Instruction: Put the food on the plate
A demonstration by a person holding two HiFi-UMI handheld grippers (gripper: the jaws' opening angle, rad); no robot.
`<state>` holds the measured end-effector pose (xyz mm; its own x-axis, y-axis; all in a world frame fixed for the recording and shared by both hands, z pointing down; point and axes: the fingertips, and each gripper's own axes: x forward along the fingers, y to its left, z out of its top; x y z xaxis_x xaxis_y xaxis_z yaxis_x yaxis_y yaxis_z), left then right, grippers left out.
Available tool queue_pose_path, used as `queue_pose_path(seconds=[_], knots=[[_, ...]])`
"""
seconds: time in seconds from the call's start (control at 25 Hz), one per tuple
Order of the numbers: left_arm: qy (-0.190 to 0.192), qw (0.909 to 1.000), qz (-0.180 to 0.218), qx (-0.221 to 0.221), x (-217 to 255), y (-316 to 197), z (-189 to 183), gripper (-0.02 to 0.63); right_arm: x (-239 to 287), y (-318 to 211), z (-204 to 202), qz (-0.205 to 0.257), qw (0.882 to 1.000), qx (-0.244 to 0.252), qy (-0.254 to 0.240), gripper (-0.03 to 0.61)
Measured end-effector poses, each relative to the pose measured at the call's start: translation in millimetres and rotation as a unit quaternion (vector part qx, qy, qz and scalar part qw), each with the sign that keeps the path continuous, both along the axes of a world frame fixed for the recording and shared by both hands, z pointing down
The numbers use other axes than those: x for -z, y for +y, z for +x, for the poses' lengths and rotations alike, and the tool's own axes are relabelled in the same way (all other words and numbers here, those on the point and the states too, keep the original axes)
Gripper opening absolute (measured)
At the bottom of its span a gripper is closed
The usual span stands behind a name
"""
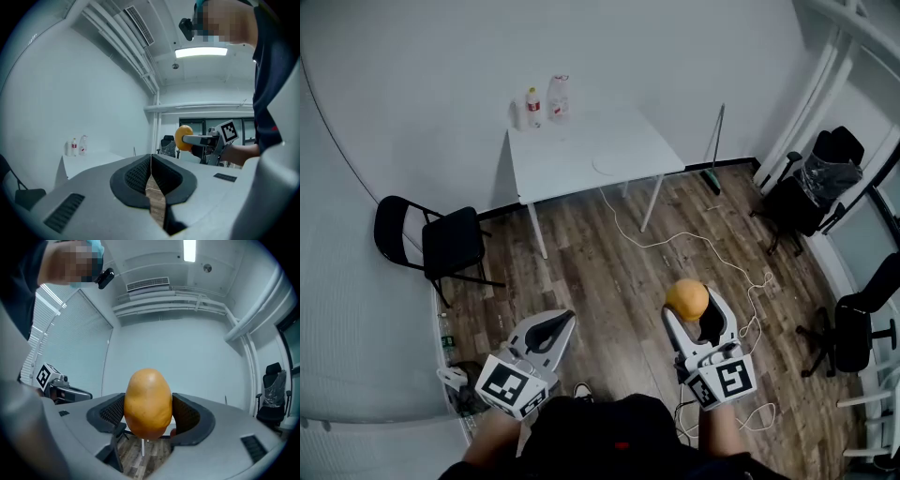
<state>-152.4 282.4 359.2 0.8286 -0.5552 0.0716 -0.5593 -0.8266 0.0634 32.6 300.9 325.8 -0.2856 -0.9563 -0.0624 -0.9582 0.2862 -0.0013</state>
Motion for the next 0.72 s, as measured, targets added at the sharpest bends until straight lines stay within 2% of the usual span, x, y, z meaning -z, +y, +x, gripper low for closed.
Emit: queue_pose_path(seconds=[0.12,0.4,0.56,0.72], knots=[[0.010,0.9999,-0.007,-0.002,-9.4,-12.5,-15.0,0.025,-5.4,-13.8,-19.2,-0.009,1.000,0.006,0.016,0.324],[0.015,0.9998,-0.003,0.009,-12.2,-50.7,-26.7,0.025,-6.6,-56.1,-20.0,-0.009,1.000,0.004,0.021,0.324],[0.009,0.9998,-0.003,0.017,-13.4,-80.2,-21.8,0.025,-7.0,-89.1,-14.5,-0.003,1.000,0.014,0.018,0.324],[0.006,0.9997,0.002,0.022,-9.9,-117.0,-0.2,0.025,-8.6,-127.3,8.1,0.001,1.000,0.017,0.013,0.324]])
